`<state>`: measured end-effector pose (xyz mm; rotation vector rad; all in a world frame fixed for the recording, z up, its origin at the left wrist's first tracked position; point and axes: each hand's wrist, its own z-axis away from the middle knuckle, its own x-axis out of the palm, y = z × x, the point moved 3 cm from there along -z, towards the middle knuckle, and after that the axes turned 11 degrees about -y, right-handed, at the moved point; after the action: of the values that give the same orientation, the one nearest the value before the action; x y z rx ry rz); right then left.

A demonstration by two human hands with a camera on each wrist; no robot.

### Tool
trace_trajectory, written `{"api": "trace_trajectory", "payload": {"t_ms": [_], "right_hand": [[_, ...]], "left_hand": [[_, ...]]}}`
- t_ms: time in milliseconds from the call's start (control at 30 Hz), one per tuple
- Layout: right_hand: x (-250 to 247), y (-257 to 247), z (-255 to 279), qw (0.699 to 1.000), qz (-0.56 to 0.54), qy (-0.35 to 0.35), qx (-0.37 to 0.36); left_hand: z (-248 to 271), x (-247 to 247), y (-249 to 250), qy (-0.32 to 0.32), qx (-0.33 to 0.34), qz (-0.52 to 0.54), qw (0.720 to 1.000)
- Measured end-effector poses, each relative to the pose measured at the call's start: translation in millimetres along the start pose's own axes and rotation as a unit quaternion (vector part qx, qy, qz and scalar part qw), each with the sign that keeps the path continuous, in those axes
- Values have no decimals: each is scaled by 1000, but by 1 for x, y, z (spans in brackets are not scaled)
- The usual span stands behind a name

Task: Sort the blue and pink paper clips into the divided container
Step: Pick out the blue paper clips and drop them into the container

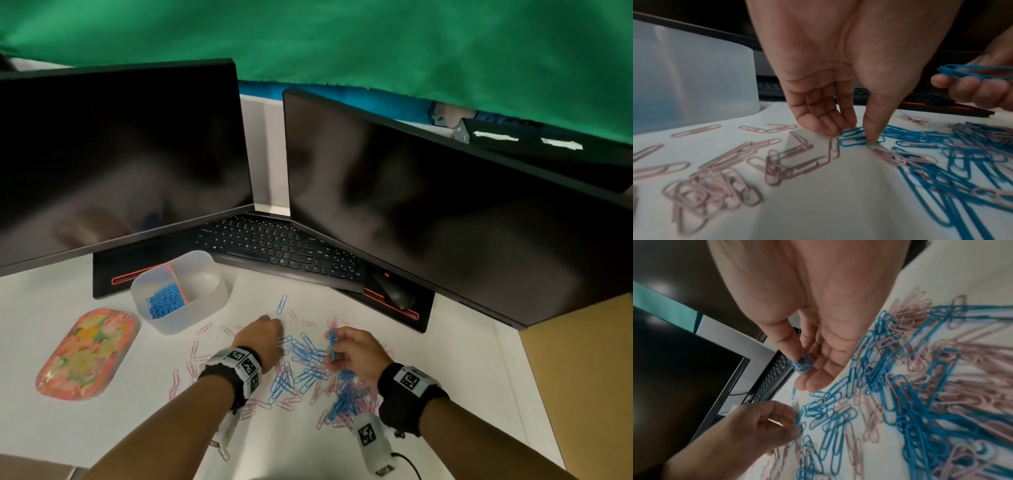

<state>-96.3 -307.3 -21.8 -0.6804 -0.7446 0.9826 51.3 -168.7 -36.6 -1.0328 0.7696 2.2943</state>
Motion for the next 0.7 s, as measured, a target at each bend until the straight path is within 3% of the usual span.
{"api": "trace_trajectory", "payload": {"t_ms": [167,267,333,433,600,700], "right_hand": [[1,-6,-8,999,-35,24,22],[3,-12,-18,991,121,31,39],[6,-14,-25,956,287,49,44],[19,-14,-33,897,434,75,44],[41,-12,-42,813,576,79,39],[51,-12,-50,791,605,84,24]], "left_hand": [[-3,2,1,-17,-18,-6,1000],[-4,4,-1,-28,-24,4,999],[-4,4,-2,-29,-25,16,999],[-4,2,-5,-26,-17,28,999],[1,-2,-8,-18,0,44,999],[4,-3,-10,-19,6,60,998]]}}
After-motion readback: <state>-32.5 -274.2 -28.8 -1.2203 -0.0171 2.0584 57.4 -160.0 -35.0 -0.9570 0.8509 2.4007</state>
